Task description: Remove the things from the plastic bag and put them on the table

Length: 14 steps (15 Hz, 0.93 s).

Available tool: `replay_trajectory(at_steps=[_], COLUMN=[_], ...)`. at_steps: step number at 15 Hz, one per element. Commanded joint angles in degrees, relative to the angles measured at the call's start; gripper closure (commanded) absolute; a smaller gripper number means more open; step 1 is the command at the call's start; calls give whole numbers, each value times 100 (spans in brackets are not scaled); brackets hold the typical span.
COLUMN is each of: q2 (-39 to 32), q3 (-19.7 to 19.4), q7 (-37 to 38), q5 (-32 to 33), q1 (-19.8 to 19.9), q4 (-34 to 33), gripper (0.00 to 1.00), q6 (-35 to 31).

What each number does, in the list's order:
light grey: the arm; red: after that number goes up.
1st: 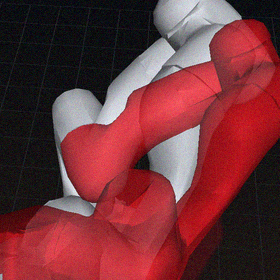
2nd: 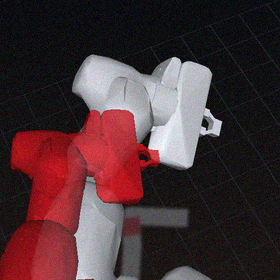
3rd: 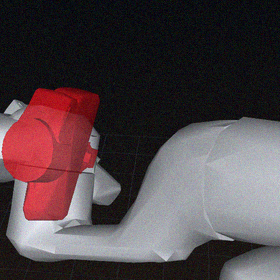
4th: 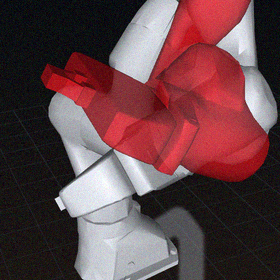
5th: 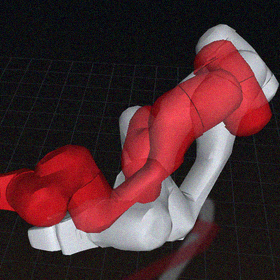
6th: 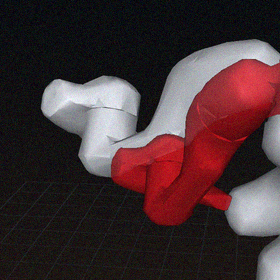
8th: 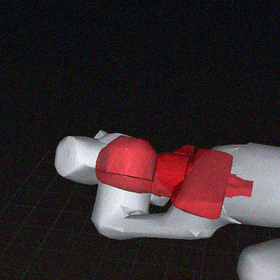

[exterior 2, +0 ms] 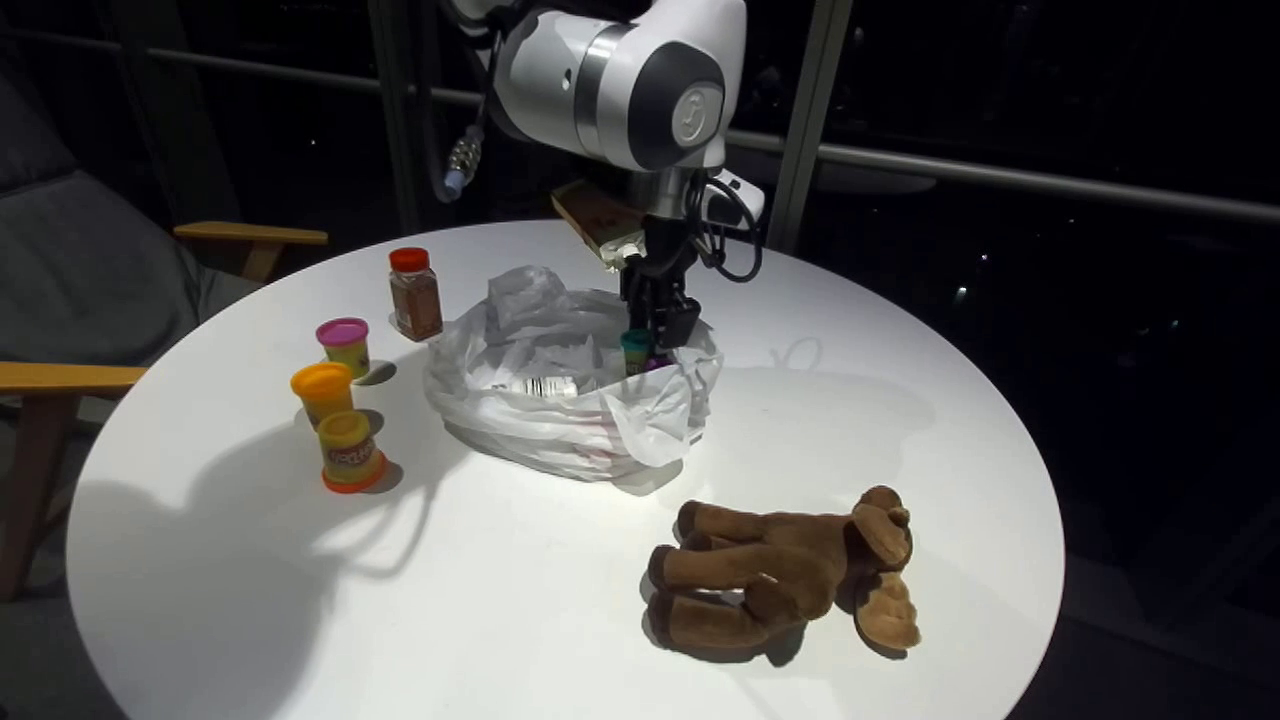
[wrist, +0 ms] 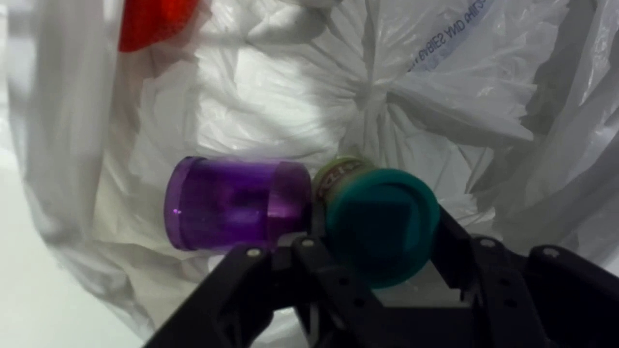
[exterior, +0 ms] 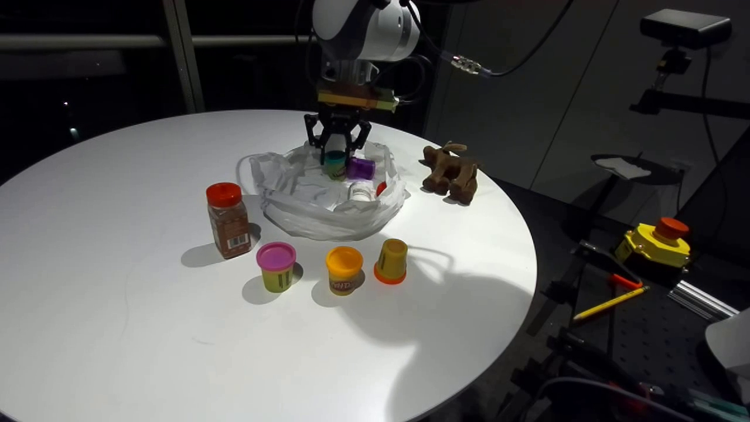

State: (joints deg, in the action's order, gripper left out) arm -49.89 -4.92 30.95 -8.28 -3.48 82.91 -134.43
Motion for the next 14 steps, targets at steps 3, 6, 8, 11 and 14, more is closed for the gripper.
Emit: replay_trajectory(at_steps=[3, 6, 8, 11, 14], q2=[800, 1680, 2136, 2808, 3272], q3=[-19, 83, 205, 401, 428], q7=[49, -43, -197, -416, -203], q5=[-128, -136, -137, -140, -50], q1=[-36, -131, -172, -260, -429], q4=[730, 1631, 2130, 2980, 3914], gripper=[77, 77, 77, 77, 77], q6=[-189, -453, -594, -915, -1460])
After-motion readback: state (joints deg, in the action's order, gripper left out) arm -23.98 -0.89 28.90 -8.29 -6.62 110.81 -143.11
